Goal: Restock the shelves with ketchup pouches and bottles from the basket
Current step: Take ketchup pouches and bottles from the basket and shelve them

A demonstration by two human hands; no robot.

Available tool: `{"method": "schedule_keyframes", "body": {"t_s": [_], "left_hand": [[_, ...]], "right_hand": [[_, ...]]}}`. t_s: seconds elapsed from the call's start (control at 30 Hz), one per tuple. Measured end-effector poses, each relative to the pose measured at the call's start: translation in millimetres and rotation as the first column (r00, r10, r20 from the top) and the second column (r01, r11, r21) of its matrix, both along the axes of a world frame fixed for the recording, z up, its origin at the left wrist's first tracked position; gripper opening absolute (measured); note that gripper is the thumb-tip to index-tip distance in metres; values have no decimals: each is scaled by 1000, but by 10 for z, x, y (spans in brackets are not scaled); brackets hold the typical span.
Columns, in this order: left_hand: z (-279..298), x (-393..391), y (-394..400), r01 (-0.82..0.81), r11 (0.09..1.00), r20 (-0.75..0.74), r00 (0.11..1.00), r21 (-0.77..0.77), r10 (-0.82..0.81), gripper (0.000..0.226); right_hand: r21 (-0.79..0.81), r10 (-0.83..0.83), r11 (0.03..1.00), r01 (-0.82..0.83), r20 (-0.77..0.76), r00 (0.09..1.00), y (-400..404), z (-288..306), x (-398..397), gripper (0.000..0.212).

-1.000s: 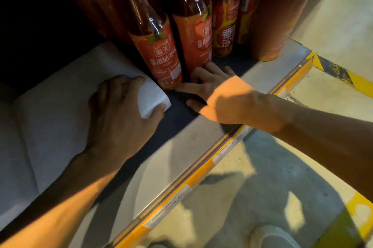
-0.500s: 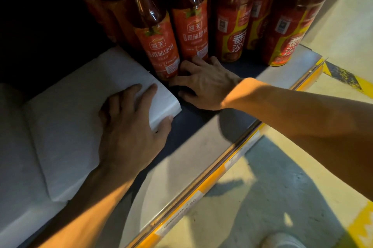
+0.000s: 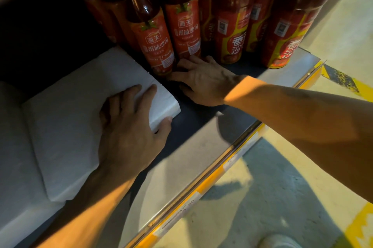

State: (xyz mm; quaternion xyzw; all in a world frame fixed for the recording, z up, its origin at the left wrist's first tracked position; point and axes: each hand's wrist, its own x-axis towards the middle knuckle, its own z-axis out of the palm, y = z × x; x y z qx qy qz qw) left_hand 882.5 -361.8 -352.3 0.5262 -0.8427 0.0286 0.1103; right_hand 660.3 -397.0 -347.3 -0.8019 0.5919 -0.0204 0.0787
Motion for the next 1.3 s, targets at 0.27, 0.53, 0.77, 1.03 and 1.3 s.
{"method": "schedule_keyframes", "body": {"t_s": [0.27, 0.53, 0.77, 1.03, 1.3], "left_hand": [[182, -8, 56, 41, 990, -25, 999, 132, -38, 73], [973, 45, 852, -92, 941, -13, 995, 327, 101, 55], [2107, 403, 1873, -68, 883, -202, 963, 465, 180, 28], [3527, 1164, 2823, -147, 913, -395, 867, 380, 303, 20], [4630, 2451, 4069, -385, 886, -567, 682, 260, 462, 13]], "right_hand": [[35, -226, 974, 224, 58, 972, 662, 210, -88, 57], [70, -263, 965, 254, 170, 950, 1697, 1010, 4, 45], [188, -355, 934, 304, 397, 846, 2601, 1993, 268, 35], [105, -223, 974, 199, 571, 790, 3373, 3363, 872, 20], [75, -23, 996, -47, 737, 676, 4142, 4316, 2282, 15]]}}
